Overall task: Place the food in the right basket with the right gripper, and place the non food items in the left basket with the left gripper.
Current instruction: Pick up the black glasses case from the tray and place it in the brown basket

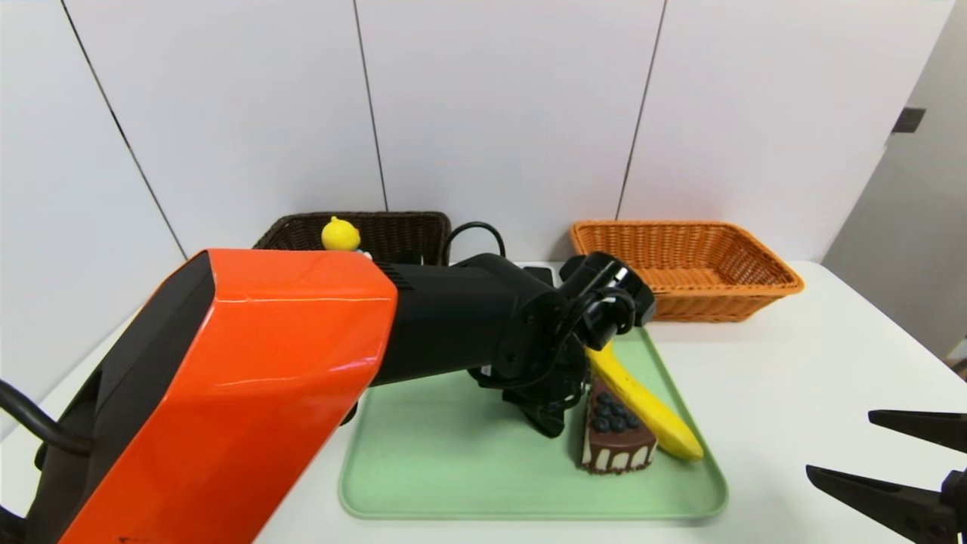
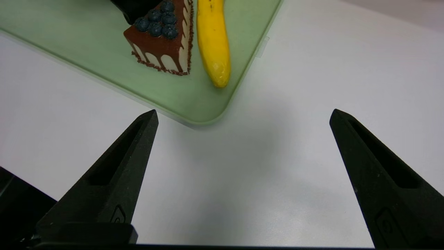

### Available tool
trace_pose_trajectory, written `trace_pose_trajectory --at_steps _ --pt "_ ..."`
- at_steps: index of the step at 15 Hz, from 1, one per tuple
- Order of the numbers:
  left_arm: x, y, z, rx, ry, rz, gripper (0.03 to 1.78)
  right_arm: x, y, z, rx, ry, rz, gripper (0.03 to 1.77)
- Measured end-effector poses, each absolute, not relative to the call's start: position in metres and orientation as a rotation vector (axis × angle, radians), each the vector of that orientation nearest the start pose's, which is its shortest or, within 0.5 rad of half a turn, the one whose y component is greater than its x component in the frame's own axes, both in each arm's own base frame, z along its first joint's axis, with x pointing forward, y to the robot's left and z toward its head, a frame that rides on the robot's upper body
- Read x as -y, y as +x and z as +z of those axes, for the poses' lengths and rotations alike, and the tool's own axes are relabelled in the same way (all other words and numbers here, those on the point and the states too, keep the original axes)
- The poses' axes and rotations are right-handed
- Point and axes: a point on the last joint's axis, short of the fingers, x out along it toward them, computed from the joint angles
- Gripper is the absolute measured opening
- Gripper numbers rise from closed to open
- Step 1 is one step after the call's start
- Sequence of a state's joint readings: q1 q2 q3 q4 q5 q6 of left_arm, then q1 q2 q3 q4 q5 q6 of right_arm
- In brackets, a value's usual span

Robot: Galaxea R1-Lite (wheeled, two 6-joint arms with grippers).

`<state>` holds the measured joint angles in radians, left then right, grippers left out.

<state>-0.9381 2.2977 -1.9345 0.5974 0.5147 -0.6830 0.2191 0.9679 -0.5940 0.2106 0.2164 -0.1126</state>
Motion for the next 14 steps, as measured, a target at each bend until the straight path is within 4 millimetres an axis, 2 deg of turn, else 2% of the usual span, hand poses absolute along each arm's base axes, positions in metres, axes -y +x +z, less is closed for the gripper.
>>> trace_pose_trajectory --at_steps 9,10,14 --pt "0.3537 0.2727 0.1511 -0.796 0.001 -0.123 1.69 -0.0276 0.1018 0.1977 -0.563 -0.109 0.455 1.71" --pt "0.3536 0.2726 0.1512 -0.796 0.001 -0.123 1.6 -0.0276 0.1018 0.1978 -0.562 -0.11 0.455 1.71" --pt "0.3537 0.2727 0.1513 -0.793 0.003 -0.122 1.0 -0.0276 0.1019 0.198 -0.56 -0.11 0.456 1.71"
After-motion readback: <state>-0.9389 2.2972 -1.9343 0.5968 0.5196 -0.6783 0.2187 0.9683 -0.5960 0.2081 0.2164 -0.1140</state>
